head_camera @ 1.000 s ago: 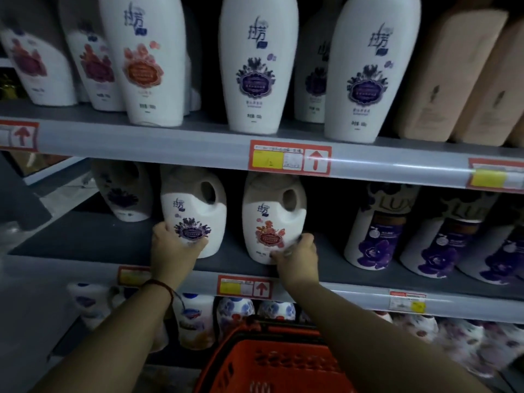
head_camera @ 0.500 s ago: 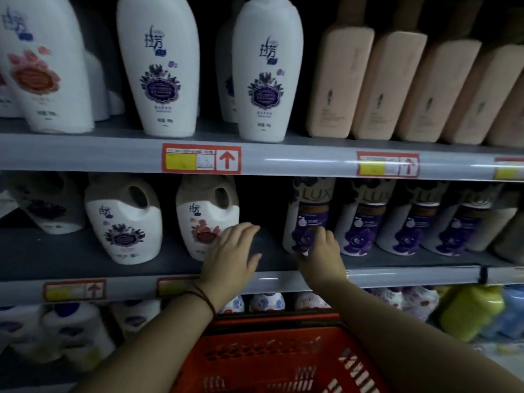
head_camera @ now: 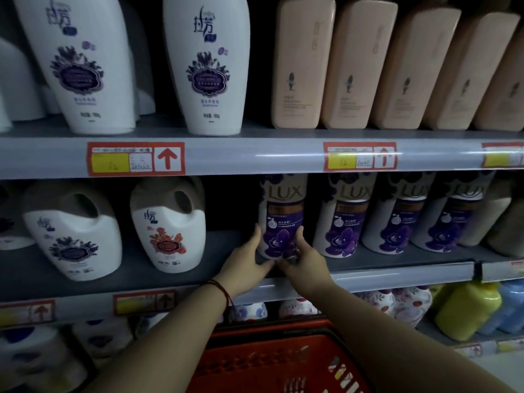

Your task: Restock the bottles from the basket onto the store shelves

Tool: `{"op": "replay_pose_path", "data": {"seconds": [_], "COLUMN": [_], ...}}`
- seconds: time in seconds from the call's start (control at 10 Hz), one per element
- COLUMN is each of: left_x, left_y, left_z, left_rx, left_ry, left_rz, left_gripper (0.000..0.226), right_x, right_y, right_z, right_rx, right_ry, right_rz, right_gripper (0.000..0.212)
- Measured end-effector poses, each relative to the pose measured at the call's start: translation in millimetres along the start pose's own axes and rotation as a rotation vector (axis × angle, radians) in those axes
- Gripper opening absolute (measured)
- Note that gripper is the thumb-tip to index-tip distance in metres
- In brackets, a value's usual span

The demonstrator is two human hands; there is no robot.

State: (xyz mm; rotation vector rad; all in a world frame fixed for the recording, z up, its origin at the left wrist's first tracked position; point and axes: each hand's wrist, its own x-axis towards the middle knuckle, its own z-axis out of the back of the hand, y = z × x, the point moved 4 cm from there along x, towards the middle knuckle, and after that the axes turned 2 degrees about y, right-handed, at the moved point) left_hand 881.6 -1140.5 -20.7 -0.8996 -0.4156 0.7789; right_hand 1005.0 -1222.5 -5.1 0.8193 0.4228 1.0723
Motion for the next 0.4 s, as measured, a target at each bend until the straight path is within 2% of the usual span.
{"op": "replay_pose_path", "data": {"seconds": [0.1, 0.3, 0.4], "left_x": [1, -12, -34], "left_y": [1, -11, -26], "left_z": [5, 3, 11], "left_rx": [-0.026, 0.228, 0.415], "left_ry": [-0.007, 0.124, 0.091], "left_rz": [0.001, -0.008, -0.063], "left_gripper": [0.09, 0.098, 0.088], "right_x": [0, -9, -22], "right_y": [-3, 7, 26], "right_z": [0, 11, 16], "right_rx": [-0.009, 0.094, 0.013], "right_ry": [-0.023, 0.076, 0.05], "right_rz": [0.015, -0.049, 0.007], "right_gripper": [0.088, 0.075, 0.071]}}
